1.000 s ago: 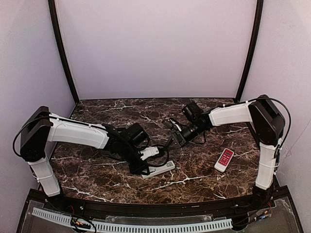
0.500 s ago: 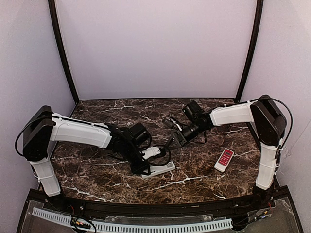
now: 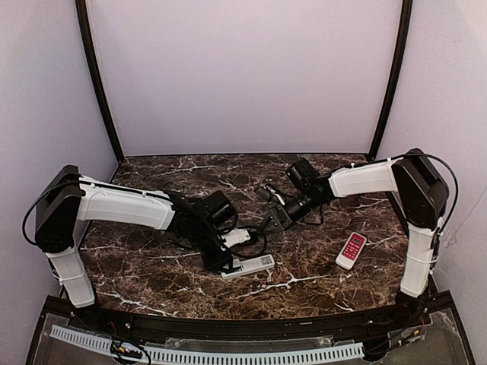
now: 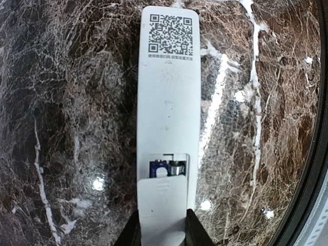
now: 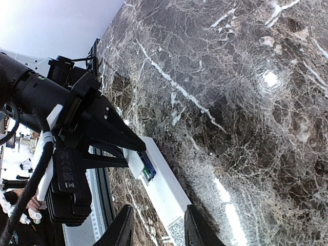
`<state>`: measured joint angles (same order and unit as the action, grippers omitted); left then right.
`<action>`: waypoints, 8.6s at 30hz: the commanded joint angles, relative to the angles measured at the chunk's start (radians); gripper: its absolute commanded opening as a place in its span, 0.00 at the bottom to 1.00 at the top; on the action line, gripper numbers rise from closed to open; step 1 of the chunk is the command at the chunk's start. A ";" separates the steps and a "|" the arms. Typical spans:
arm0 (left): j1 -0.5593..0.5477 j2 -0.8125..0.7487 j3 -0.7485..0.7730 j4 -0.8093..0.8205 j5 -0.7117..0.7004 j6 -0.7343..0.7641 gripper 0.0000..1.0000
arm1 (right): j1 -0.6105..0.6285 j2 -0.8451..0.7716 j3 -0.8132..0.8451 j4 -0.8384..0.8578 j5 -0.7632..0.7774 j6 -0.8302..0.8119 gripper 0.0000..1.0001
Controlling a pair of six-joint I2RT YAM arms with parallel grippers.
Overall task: Load the batteries into the remote control
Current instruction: Place the battery cover on the remote control without the battery cover, then load the battery cover onto the remote control without the battery cover.
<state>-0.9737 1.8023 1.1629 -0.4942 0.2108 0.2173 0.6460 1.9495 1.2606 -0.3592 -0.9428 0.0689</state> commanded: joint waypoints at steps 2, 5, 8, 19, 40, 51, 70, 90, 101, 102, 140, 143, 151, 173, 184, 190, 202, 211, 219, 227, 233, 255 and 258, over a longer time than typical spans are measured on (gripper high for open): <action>-0.006 -0.024 0.022 -0.038 0.035 0.022 0.20 | 0.006 -0.020 -0.014 0.009 -0.004 -0.005 0.33; -0.008 -0.018 0.019 -0.034 0.037 0.026 0.20 | 0.006 -0.019 -0.013 0.008 -0.005 -0.004 0.33; -0.007 -0.015 0.019 -0.031 0.027 0.032 0.20 | 0.006 -0.019 -0.013 0.007 -0.005 -0.005 0.33; -0.008 0.010 0.039 -0.038 0.007 0.066 0.21 | 0.008 -0.024 -0.016 -0.001 -0.031 -0.007 0.32; -0.009 0.041 0.049 -0.041 0.027 0.074 0.27 | 0.009 -0.011 -0.013 -0.007 -0.036 -0.010 0.32; -0.016 0.048 0.052 -0.047 0.024 0.078 0.32 | 0.009 -0.009 -0.013 -0.009 -0.028 -0.013 0.32; -0.018 0.006 0.089 -0.053 -0.051 0.058 0.40 | 0.009 -0.026 -0.012 -0.010 -0.011 -0.014 0.33; 0.001 -0.058 -0.037 0.112 0.070 0.078 0.54 | -0.040 -0.120 -0.078 0.020 0.008 0.023 0.33; 0.015 -0.015 -0.016 0.107 0.043 0.087 0.54 | -0.042 -0.121 -0.084 0.020 0.006 0.021 0.33; 0.016 -0.013 -0.016 0.106 0.043 0.090 0.54 | -0.042 -0.120 -0.085 0.020 0.006 0.022 0.33; 0.022 0.048 0.018 0.086 0.099 0.099 0.44 | -0.048 -0.113 -0.090 0.019 0.001 0.014 0.32; 0.023 0.052 0.021 0.086 0.096 0.099 0.41 | -0.048 -0.112 -0.090 0.019 0.001 0.012 0.32; 0.024 0.061 0.031 0.086 0.087 0.100 0.35 | -0.050 -0.112 -0.090 0.018 0.001 0.012 0.32; 0.054 -0.075 0.045 0.129 0.072 0.013 0.55 | -0.051 -0.144 -0.082 0.016 0.020 0.024 0.31; 0.124 -0.351 -0.280 0.320 0.059 -0.280 0.42 | 0.039 -0.220 -0.107 0.001 -0.001 0.030 0.22; 0.165 -0.300 -0.288 0.329 0.005 -0.332 0.32 | 0.131 -0.246 -0.164 0.042 -0.007 0.041 0.16; 0.154 -0.200 -0.247 0.265 -0.062 -0.261 0.25 | 0.195 -0.247 -0.308 0.309 0.010 0.252 0.06; 0.127 -0.189 -0.287 0.305 -0.038 -0.272 0.24 | 0.213 -0.156 -0.266 0.411 0.038 0.388 0.05; 0.127 -0.189 -0.342 0.376 -0.004 -0.304 0.24 | 0.236 -0.082 -0.257 0.456 0.032 0.454 0.04; 0.127 -0.205 -0.372 0.414 -0.007 -0.313 0.24 | 0.247 -0.038 -0.257 0.513 0.062 0.520 0.04; 0.123 -0.196 -0.373 0.428 -0.002 -0.310 0.24 | 0.247 -0.024 -0.239 0.505 0.075 0.521 0.04; 0.088 -0.171 -0.352 0.402 0.003 -0.275 0.22 | 0.248 -0.007 -0.234 0.515 0.065 0.534 0.05; 0.083 -0.180 -0.351 0.399 0.006 -0.270 0.22 | 0.248 -0.006 -0.234 0.517 0.064 0.534 0.05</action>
<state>-0.8822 1.6421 0.8062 -0.0761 0.2031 -0.0715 0.8833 1.9217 1.0100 0.1341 -0.8780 0.6010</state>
